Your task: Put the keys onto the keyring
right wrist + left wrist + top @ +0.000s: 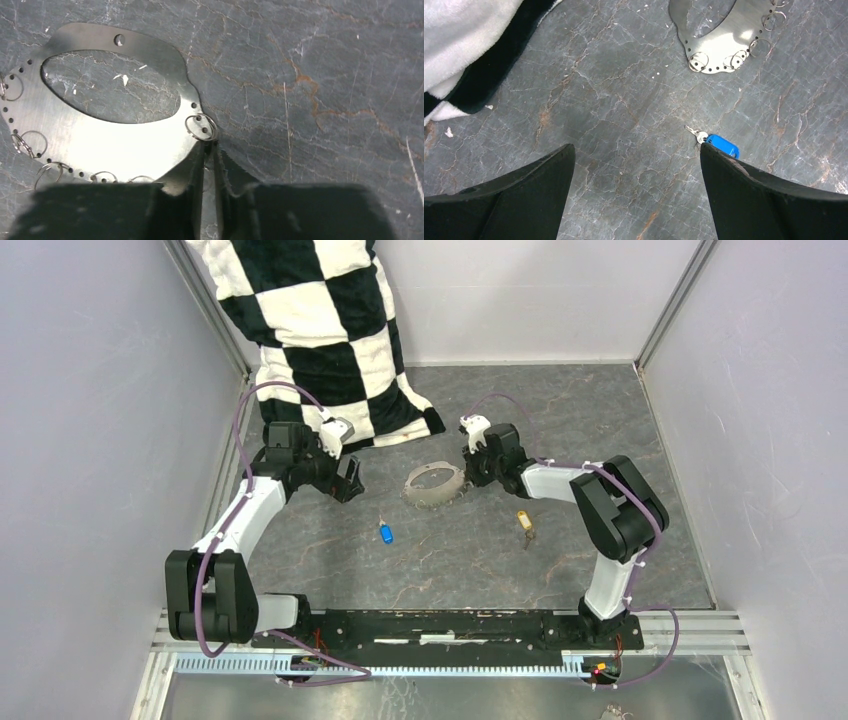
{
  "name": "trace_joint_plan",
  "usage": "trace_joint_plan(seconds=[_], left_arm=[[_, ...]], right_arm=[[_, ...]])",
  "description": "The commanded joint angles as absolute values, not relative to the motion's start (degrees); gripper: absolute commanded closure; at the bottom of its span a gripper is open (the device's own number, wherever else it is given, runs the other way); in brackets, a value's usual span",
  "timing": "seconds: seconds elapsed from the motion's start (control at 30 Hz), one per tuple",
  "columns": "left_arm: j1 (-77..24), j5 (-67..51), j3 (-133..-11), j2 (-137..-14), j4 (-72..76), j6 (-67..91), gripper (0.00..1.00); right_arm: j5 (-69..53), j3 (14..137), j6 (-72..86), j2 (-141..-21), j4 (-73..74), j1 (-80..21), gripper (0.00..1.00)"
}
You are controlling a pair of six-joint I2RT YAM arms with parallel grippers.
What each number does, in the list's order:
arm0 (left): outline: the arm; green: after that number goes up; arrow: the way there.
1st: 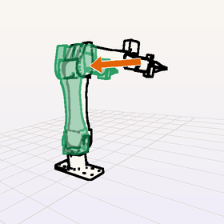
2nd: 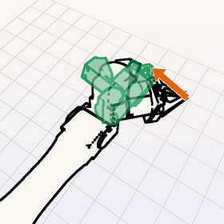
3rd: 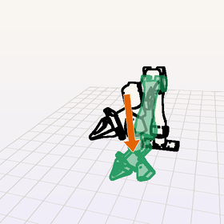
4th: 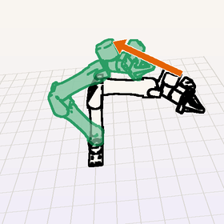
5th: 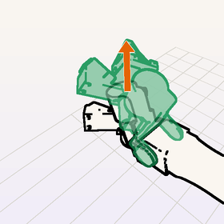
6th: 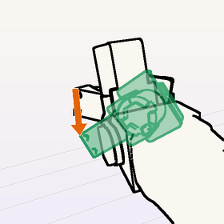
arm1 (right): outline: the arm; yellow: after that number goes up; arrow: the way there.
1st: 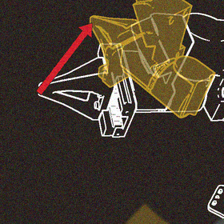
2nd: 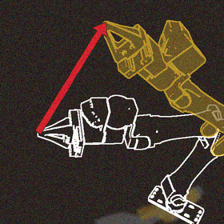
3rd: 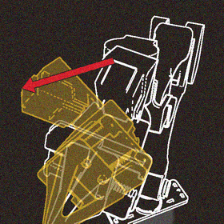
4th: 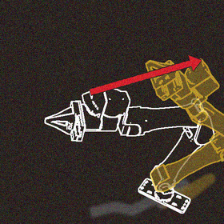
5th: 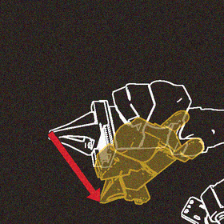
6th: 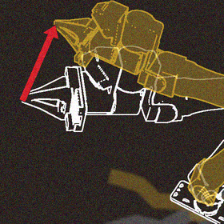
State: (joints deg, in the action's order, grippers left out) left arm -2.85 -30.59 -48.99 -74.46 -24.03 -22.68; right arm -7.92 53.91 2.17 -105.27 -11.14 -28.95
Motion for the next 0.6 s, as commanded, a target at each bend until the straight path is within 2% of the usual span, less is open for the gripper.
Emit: trace_joint_plan(seconds=[0.0,0.07,0.47,0.57], left_arm=[[-3.50,-31.11,-50.45,-74.17,-24.44,-26.32,0.00],[-3.98,-31.03,-50.45,-74.18,-24.48,-26.37,0.00],[-7.52,-32.15,-57.04,-73.92,-31.71,-31.08,0.00],[-8.09,-33.38,-60.56,-74.26,-35.06,-33.54,0.00]], right_arm=[[-10.12,56.34,2.26,-106.70,-12.47,-29.09,0.92],[-10.70,56.26,2.48,-106.27,-12.99,-29.16,1.00],[-19.95,51.62,5.80,-96.88,-18.72,-30.01,1.00],[-17.89,51.71,5.10,-94.99,-17.80,-31.01,1.00]])
